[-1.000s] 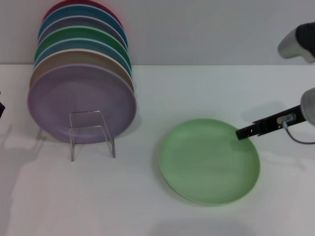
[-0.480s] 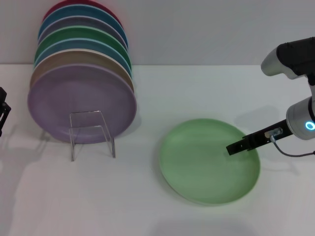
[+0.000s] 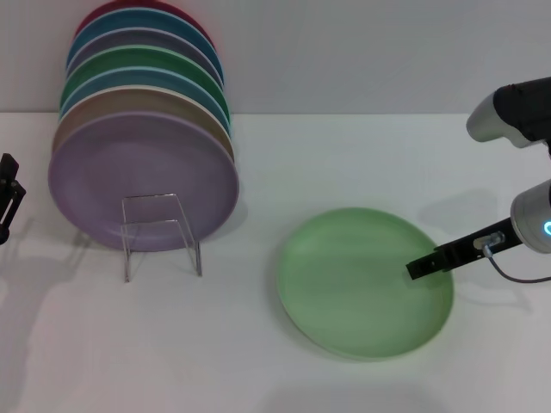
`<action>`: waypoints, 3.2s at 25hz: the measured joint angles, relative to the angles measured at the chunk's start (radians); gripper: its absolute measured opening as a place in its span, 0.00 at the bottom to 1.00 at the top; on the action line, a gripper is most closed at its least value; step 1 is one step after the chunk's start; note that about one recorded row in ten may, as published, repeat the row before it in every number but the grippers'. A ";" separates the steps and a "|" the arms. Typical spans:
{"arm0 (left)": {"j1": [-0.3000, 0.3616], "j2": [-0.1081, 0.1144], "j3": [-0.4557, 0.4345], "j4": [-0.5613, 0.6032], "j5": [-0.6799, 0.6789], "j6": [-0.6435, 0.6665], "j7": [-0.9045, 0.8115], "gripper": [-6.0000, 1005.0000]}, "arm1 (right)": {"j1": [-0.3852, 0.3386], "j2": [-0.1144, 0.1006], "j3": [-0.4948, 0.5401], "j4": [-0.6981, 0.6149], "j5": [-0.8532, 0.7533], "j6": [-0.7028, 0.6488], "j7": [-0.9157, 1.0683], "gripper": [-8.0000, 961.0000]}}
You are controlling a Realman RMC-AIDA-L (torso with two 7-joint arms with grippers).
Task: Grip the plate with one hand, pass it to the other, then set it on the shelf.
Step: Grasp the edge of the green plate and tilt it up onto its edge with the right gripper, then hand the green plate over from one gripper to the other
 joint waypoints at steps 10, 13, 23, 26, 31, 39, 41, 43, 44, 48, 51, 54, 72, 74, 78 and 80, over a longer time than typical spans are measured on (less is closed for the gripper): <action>-0.002 0.000 0.009 0.000 0.004 -0.001 0.000 0.73 | 0.006 0.003 -0.008 -0.022 -0.020 -0.030 -0.002 0.81; -0.003 0.000 0.013 0.000 0.002 -0.001 0.000 0.73 | 0.011 0.003 -0.008 -0.040 -0.020 -0.039 -0.002 0.79; -0.007 0.000 0.014 0.000 0.001 -0.001 0.000 0.72 | 0.036 0.001 -0.008 -0.101 -0.019 -0.066 -0.004 0.72; -0.007 0.000 0.014 0.000 0.000 -0.001 0.000 0.72 | 0.038 0.002 -0.008 -0.104 -0.016 -0.069 -0.016 0.70; -0.012 0.000 0.014 0.000 0.001 -0.001 0.000 0.71 | 0.039 0.002 -0.008 -0.105 -0.016 -0.070 -0.018 0.63; -0.014 0.000 0.014 0.000 0.003 -0.001 0.000 0.71 | 0.040 0.002 -0.008 -0.105 -0.015 -0.073 -0.021 0.46; -0.015 0.000 0.014 0.000 0.003 -0.001 0.000 0.71 | 0.039 0.002 -0.008 -0.105 -0.015 -0.074 -0.025 0.35; -0.016 0.000 0.014 0.000 0.003 -0.001 0.000 0.70 | 0.038 0.002 -0.008 -0.105 -0.015 -0.074 -0.027 0.19; -0.017 0.000 0.014 0.000 0.003 -0.001 0.000 0.70 | 0.037 0.002 -0.008 -0.104 -0.014 -0.074 -0.030 0.16; -0.015 0.000 0.014 -0.013 0.005 -0.001 0.000 0.70 | 0.030 0.003 -0.008 -0.092 -0.006 -0.073 -0.042 0.07; -0.011 0.000 0.014 -0.021 0.005 0.000 0.000 0.70 | 0.016 0.004 -0.007 -0.070 0.019 -0.077 -0.055 0.06; -0.010 0.001 0.032 -0.034 0.006 0.008 0.001 0.70 | -0.010 0.004 0.000 -0.032 0.066 -0.089 -0.075 0.05; -0.027 0.368 0.331 -0.834 0.173 -0.615 -0.263 0.68 | -0.276 0.005 0.006 0.223 0.353 -0.245 -0.382 0.03; -0.043 0.439 0.344 -0.974 0.172 -0.782 -0.303 0.68 | -0.284 0.005 0.006 0.227 0.354 -0.258 -0.404 0.03; -0.127 0.576 0.387 -1.199 0.173 -1.095 -0.416 0.68 | -0.303 0.007 -0.005 0.251 0.356 -0.308 -0.458 0.04; -0.195 0.627 0.425 -1.309 0.173 -1.283 -0.460 0.67 | -0.304 0.008 -0.012 0.266 0.357 -0.341 -0.467 0.04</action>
